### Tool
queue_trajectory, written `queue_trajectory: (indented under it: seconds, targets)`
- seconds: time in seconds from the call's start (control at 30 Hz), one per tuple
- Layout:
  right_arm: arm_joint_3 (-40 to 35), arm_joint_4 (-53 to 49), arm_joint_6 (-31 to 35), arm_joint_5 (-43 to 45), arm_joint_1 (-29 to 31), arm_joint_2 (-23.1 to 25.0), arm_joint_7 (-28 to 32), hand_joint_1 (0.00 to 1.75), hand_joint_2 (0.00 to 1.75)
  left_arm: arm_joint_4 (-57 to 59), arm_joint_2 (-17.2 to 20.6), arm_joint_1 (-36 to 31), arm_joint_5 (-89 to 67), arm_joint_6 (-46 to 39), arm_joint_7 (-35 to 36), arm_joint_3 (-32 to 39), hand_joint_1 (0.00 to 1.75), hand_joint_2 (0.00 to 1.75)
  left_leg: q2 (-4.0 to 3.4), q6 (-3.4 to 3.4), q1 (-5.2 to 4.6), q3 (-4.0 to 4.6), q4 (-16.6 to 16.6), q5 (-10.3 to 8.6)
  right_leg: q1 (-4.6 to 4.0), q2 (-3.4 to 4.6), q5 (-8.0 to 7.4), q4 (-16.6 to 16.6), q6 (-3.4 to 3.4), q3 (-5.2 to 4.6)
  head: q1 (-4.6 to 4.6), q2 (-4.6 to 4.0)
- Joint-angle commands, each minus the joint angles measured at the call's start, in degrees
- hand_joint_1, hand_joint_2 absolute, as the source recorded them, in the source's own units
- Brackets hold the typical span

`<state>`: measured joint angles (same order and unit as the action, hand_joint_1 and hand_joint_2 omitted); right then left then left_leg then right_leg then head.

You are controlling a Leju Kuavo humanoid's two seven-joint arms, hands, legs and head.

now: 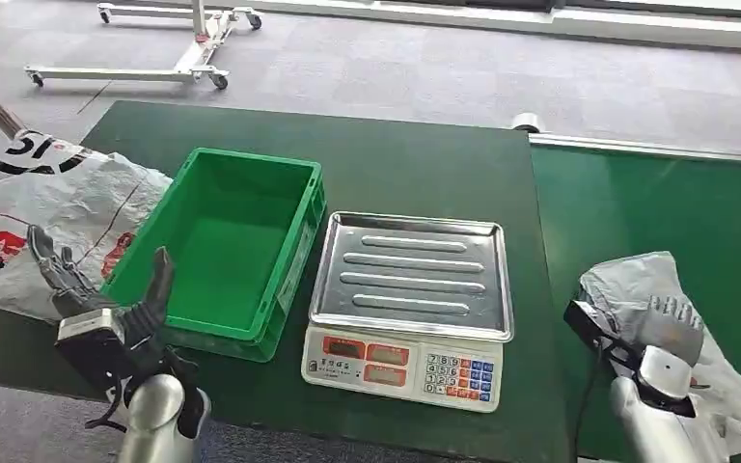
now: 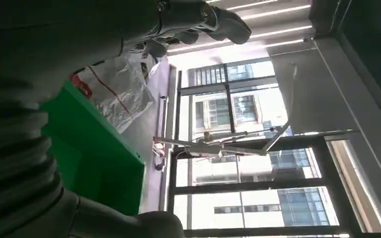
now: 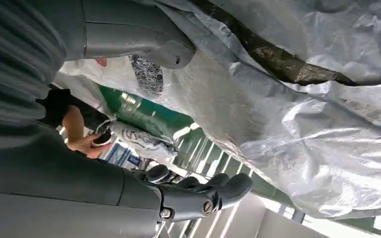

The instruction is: Moved the parcel from conveyor to table for the left to box.

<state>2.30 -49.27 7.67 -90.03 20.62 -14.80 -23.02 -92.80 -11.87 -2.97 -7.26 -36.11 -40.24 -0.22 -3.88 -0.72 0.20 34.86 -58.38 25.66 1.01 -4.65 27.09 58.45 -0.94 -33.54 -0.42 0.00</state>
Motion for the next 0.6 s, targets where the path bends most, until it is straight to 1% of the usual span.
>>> queue_trajectory:
  seconds: [0.03, 0.07, 0.1, 0.2, 0.23, 0.3, 0.33, 0.4, 0.43, 0.47, 0.5, 0.53, 0.6]
  targets:
    - [-3.3, 11.8, -2.7, 0.0, 4.6, 0.0, -0.4, 0.00, 1.75, 2.4, 1.7, -0.1, 0.1, -0.6, 0.2, -1.6, 0.00, 1.75, 0.14, 0.02, 0.05, -0.10, 0.1, 0.00, -0.01, 0.29, -0.04, -0.1, 0.04, 0.10, 0.00, 0.00]
    - [-3.3, 11.8, -2.7, 0.0, 4.6, 0.0, -0.4, 0.00, 1.75, 2.4, 1.7, -0.1, 0.1, -0.6, 0.2, -1.6, 0.00, 1.75, 0.10, 0.01, 0.02, -0.09, 0.0, 0.01, 0.02, 0.23, -0.02, -0.1, 0.03, 0.08, 0.00, 0.00]
    - [-3.3, 11.8, -2.7, 0.0, 4.6, 0.0, -0.4, 0.00, 1.75, 2.4, 1.7, -0.1, 0.1, -0.6, 0.2, -1.6, 0.00, 1.75, 0.19, 0.02, 0.04, -0.16, 0.1, -0.02, 0.02, 0.39, -0.06, -0.1, 0.07, 0.15, 0.02, 0.00]
    - [-3.3, 11.8, -2.7, 0.0, 4.6, 0.0, -0.4, 0.00, 1.75, 2.4, 1.7, -0.1, 0.1, -0.6, 0.2, -1.6, 0.00, 1.75, 0.11, 0.01, 0.00, -0.05, 0.0, 0.00, 0.03, 0.18, -0.02, 0.0, 0.04, 0.04, 0.02, 0.00]
    - [-3.3, 11.8, -2.7, 0.0, 4.6, 0.0, -0.4, 0.00, 1.75, 2.4, 1.7, -0.1, 0.1, -0.6, 0.2, -1.6, 0.00, 1.75, 0.17, 0.02, 0.02, -0.11, 0.1, -0.01, 0.03, 0.34, -0.05, -0.1, 0.07, 0.09, 0.00, 0.00]
    - [-3.3, 11.8, -2.7, 0.0, 4.6, 0.0, -0.4, 0.00, 1.75, 2.4, 1.7, -0.1, 0.1, -0.6, 0.2, -1.6, 0.00, 1.75, 0.09, 0.01, 0.01, -0.07, 0.0, 0.01, 0.02, 0.22, -0.03, -0.1, 0.04, 0.06, 0.02, 0.00]
    - [-3.3, 11.8, -2.7, 0.0, 4.6, 0.0, -0.4, 0.00, 1.75, 2.4, 1.7, -0.1, 0.1, -0.6, 0.2, -1.6, 0.00, 1.75, 0.17, 0.01, 0.03, -0.12, 0.1, -0.01, 0.01, 0.37, -0.06, -0.1, 0.07, 0.11, 0.00, 0.00]
    - [-2.7, 12.2, -3.0, 0.1, 4.5, 0.1, -0.3, 0.00, 1.75, 2.6, 1.6, -0.3, 0.0, -0.7, 0.2, -1.7, 0.00, 1.75, 0.12, 0.01, 0.01, -0.07, 0.0, 0.01, 0.02, 0.20, -0.02, -0.1, 0.04, 0.06, 0.00, 0.00]
    - [-0.4, 13.4, -7.2, 1.8, 3.9, 0.6, 3.1, 0.00, 1.75, 3.4, 1.7, -0.7, 0.0, -0.6, 0.2, -2.0, 0.00, 1.75, 0.19, 0.02, 0.05, -0.12, 0.1, -0.01, 0.00, 0.35, -0.06, -0.1, 0.07, 0.11, 0.00, 0.00]
    - [0.5, 14.1, -10.9, 3.6, 3.0, 0.9, 7.7, 0.00, 1.75, 4.1, 1.6, -1.2, -0.1, -0.6, 0.2, -2.2, 0.00, 1.75, 0.21, 0.02, 0.03, -0.11, 0.1, -0.01, 0.01, 0.24, -0.03, -0.1, 0.05, 0.13, 0.02, 0.00]
    - [0.7, 14.2, -12.3, 5.1, 1.9, 0.6, 12.8, 0.00, 1.75, 4.7, 1.7, -1.7, -0.2, -1.2, 0.2, -2.3, 0.00, 1.75, 0.21, 0.02, 0.03, -0.11, 0.1, 0.00, 0.01, 0.14, -0.01, -0.1, 0.04, 0.14, 0.00, 0.00]
    - [0.5, 14.2, -11.8, 6.2, 1.3, 0.6, 17.0, 0.00, 1.75, 4.5, 2.1, -1.6, 0.1, -2.1, 0.2, -2.4, 0.00, 1.75, 0.38, 0.02, 0.07, -0.18, 0.1, -0.03, -0.02, 0.16, -0.03, -0.2, 0.07, 0.24, 0.00, 0.00]
    - [-0.7, 13.8, -12.5, 6.3, 1.5, 0.3, 19.1, 0.00, 1.75, 3.7, 2.5, -0.9, 0.5, -2.2, 0.2, -2.2, 0.00, 1.75, 0.24, 0.01, 0.05, -0.15, 0.1, 0.00, -0.01, 0.07, 0.00, -0.1, 0.04, 0.16, 0.02, 0.00]
